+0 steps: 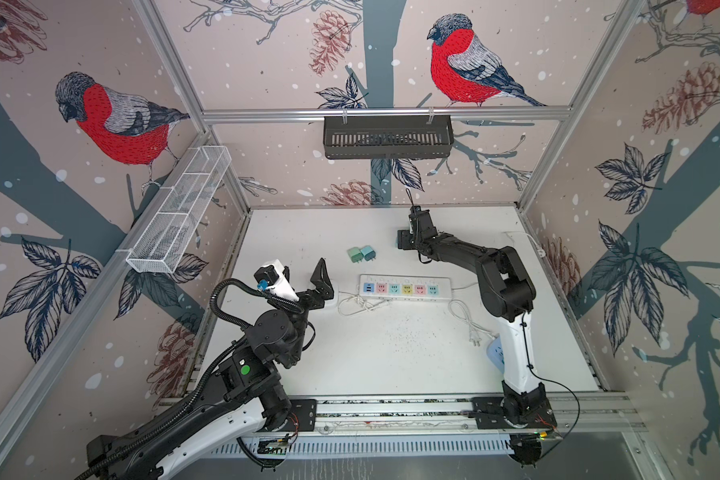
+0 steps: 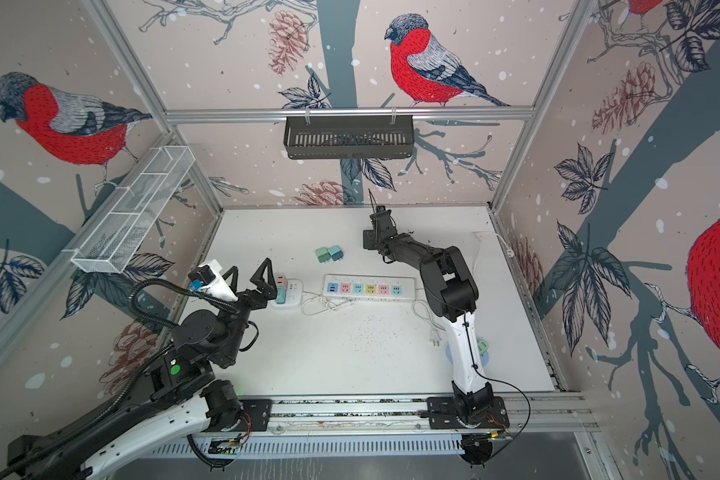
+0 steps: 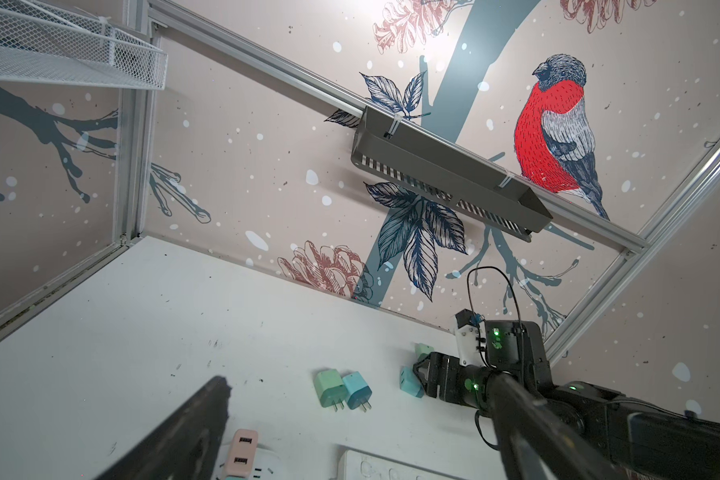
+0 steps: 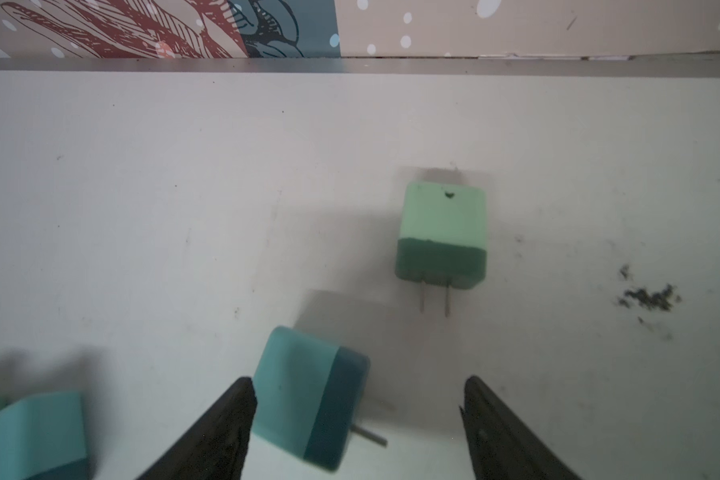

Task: Insert the plug
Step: 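Move the right gripper over the loose teal adapters beside the power strip, then lower the right gripper and close it on a teal adapter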

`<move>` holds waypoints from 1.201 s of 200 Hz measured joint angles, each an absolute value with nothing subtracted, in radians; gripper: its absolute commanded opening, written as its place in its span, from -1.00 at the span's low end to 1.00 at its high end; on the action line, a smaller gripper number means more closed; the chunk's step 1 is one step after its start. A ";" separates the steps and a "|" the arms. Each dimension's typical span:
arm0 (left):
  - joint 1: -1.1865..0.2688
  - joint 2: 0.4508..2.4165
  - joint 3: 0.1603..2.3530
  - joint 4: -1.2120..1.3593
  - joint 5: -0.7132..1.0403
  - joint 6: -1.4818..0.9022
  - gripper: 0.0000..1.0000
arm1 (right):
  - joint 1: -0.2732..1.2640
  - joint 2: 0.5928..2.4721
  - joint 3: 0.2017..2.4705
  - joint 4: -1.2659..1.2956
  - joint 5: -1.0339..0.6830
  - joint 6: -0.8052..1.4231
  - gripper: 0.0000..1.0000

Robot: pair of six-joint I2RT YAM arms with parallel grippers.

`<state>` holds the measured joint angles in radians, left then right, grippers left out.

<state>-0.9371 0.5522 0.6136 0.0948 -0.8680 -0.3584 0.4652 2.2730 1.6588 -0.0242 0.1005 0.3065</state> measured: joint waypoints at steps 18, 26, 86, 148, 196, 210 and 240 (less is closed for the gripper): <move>-0.937 0.553 0.614 0.096 -0.867 -0.358 0.95 | 0.464 2.341 1.751 -0.061 0.060 0.284 0.63; -0.937 0.553 0.614 0.097 -0.867 -0.358 0.95 | 0.464 2.370 1.791 -0.078 0.051 0.281 0.63; -0.937 0.548 0.617 0.097 -0.859 -0.342 0.95 | 0.468 2.381 1.774 -0.088 -0.023 0.259 0.58; -0.937 0.550 0.617 0.097 -0.839 -0.341 0.95 | 0.493 2.260 1.559 0.008 -0.049 0.266 0.47; -0.937 0.554 0.622 0.094 -0.837 -0.341 0.95 | 0.508 2.288 1.600 0.001 0.007 0.266 0.36; -0.937 0.553 0.622 0.094 -0.837 -0.341 0.95 | 0.509 2.309 1.623 0.001 0.037 0.263 0.32; -0.937 0.559 0.622 0.096 -0.834 -0.341 0.95 | 0.520 2.345 1.668 0.005 0.104 0.258 0.07</move>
